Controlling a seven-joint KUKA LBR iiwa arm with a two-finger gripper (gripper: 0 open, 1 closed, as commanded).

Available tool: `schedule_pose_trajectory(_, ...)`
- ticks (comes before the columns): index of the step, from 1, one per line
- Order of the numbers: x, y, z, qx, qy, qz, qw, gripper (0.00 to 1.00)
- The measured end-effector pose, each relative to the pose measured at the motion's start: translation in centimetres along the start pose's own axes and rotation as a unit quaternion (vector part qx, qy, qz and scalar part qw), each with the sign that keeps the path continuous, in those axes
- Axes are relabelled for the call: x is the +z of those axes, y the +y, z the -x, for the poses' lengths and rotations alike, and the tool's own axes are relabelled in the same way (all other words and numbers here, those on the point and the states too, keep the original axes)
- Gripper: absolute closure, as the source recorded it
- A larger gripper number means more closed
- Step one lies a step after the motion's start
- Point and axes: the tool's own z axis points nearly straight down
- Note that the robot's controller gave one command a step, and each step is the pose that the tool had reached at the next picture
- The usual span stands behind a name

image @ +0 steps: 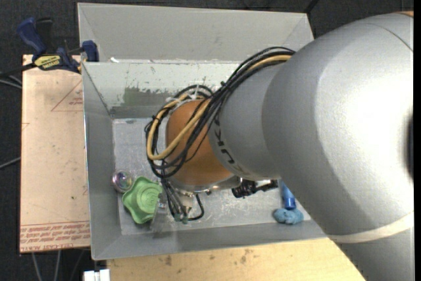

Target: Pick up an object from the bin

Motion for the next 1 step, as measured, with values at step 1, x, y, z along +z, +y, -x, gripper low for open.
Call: schedule_pose_trajectory(1,-20.62,1.13,2.8,-0.013,-0.0043,0.002,0.9999,1.0)
